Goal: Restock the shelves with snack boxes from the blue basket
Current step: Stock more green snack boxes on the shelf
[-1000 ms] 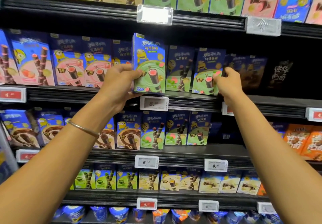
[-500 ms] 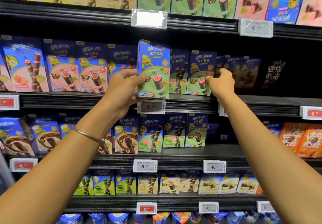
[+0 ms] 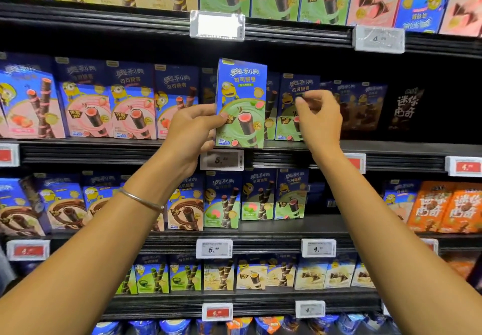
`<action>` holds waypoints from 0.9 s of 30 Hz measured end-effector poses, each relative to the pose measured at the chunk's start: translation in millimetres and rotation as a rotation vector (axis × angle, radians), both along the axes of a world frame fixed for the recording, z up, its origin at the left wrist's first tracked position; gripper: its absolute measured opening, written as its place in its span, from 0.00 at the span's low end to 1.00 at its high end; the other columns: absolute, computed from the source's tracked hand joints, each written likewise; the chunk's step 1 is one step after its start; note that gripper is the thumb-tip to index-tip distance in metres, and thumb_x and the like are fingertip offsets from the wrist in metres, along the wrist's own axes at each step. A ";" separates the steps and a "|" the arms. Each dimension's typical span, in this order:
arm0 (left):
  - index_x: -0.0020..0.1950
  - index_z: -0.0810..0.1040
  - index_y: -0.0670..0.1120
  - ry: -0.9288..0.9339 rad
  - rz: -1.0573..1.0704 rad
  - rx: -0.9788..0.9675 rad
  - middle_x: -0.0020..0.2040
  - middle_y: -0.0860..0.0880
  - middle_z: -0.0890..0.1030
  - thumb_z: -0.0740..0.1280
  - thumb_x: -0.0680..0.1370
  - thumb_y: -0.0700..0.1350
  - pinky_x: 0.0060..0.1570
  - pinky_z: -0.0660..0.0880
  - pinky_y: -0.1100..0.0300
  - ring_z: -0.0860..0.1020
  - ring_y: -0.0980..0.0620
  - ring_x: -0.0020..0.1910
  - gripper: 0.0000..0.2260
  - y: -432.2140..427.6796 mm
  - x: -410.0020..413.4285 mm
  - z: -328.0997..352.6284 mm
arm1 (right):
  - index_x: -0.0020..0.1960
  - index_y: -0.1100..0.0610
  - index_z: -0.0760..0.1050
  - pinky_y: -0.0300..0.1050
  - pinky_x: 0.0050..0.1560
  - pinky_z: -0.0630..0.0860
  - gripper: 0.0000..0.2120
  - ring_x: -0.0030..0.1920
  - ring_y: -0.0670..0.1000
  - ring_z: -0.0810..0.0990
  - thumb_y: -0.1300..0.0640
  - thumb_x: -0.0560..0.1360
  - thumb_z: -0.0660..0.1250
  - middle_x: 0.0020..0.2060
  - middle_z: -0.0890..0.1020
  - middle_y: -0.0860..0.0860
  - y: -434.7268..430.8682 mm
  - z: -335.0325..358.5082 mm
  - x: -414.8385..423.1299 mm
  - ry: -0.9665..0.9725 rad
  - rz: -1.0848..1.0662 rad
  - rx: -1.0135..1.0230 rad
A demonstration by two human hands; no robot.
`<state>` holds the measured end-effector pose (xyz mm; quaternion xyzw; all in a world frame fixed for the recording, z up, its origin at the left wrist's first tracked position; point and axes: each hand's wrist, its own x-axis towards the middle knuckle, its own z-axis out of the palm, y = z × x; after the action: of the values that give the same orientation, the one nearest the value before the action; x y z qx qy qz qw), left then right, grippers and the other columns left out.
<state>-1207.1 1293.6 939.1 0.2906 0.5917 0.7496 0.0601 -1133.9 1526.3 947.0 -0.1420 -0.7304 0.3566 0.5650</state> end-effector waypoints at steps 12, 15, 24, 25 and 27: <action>0.61 0.82 0.43 0.086 0.030 -0.088 0.55 0.43 0.87 0.69 0.82 0.36 0.46 0.84 0.57 0.87 0.49 0.50 0.09 26.8 -2.4 5.2 | 0.63 0.53 0.73 0.49 0.51 0.83 0.19 0.51 0.47 0.86 0.56 0.75 0.75 0.51 0.86 0.49 -42.5 4.4 -12.7 -0.178 0.420 -0.168; 0.67 0.78 0.45 0.231 0.141 -0.262 0.60 0.47 0.84 0.71 0.81 0.41 0.43 0.81 0.65 0.85 0.56 0.50 0.14 25.9 -6.7 8.6 | 0.62 0.55 0.74 0.45 0.46 0.82 0.20 0.48 0.45 0.86 0.60 0.73 0.77 0.50 0.86 0.49 -39.0 6.4 -16.6 -0.136 0.384 -0.144; 0.72 0.72 0.46 0.986 0.797 -0.657 0.65 0.43 0.75 0.70 0.77 0.55 0.62 0.69 0.43 0.72 0.40 0.65 0.26 13.7 -29.4 30.3 | 0.60 0.51 0.72 0.40 0.45 0.79 0.20 0.48 0.42 0.82 0.55 0.73 0.77 0.47 0.81 0.43 -31.8 4.2 -25.0 -0.181 0.215 -0.040; 0.72 0.71 0.46 1.022 0.818 -0.677 0.65 0.43 0.75 0.70 0.78 0.57 0.64 0.68 0.43 0.72 0.40 0.65 0.26 14.7 -31.3 35.6 | 0.61 0.51 0.72 0.41 0.46 0.80 0.20 0.48 0.42 0.82 0.54 0.73 0.77 0.46 0.81 0.43 -32.2 4.3 -25.5 -0.185 0.207 -0.036; 0.74 0.71 0.46 1.080 0.838 -0.747 0.65 0.41 0.76 0.67 0.79 0.60 0.69 0.65 0.40 0.72 0.39 0.66 0.28 19.4 -35.4 45.2 | 0.62 0.53 0.72 0.43 0.48 0.81 0.22 0.49 0.43 0.83 0.53 0.73 0.77 0.46 0.81 0.44 -32.8 4.2 -26.0 -0.198 0.190 -0.021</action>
<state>-1242.5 1313.0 984.3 0.3281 0.8127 0.2152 -0.4309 -1160.0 1493.5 951.2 -0.1126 -0.7890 0.4002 0.4524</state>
